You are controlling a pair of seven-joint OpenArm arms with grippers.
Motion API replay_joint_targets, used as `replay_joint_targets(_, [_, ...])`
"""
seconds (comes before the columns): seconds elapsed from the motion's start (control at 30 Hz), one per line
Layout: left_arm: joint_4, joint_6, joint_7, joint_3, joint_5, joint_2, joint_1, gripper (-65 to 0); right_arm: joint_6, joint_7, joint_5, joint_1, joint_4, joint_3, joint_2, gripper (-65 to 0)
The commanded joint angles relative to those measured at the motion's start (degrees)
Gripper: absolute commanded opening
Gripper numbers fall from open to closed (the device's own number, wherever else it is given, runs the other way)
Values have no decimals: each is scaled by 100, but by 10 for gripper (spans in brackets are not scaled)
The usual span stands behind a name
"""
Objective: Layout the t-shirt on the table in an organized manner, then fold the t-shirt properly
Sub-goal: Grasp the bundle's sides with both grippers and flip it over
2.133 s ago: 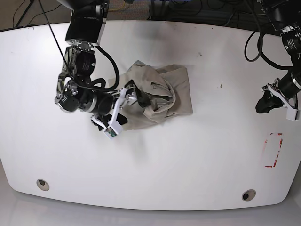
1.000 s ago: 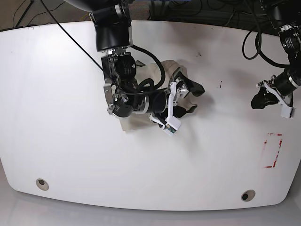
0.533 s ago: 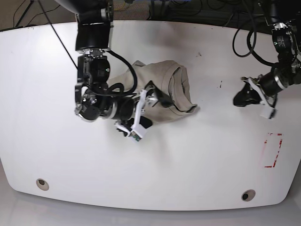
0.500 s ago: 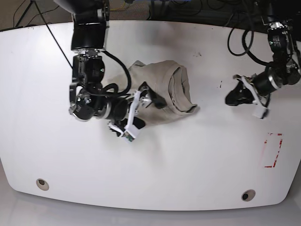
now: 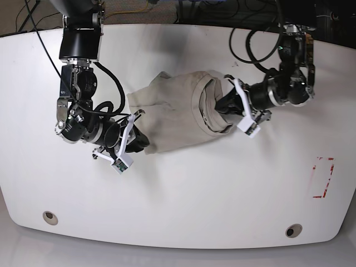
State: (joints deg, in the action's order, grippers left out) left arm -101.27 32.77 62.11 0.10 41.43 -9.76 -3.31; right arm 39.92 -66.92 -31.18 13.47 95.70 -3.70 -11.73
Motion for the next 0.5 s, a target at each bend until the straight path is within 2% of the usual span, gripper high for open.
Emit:
replay_joint_targets(0.0, [-128,15,-105,153,-262,198,63,-639,8,393,274,125,113,181,-54,-558])
replay_joint_targets(0.2, [-128,15,-439,1014,-1457,611,81,-639,8,1368,1382,90,-177,779,-36,-520])
replay_joint_targets(0.37, [-75,6,-835,1595,-2389,708,45,-639,8,2089,1619,107,-933,920,113,-537])
replay_joint_targets(0.47, [48,6,-879,1832,-2714,708,19,-639,8,2590,1698,116,-1399,920,157,-541])
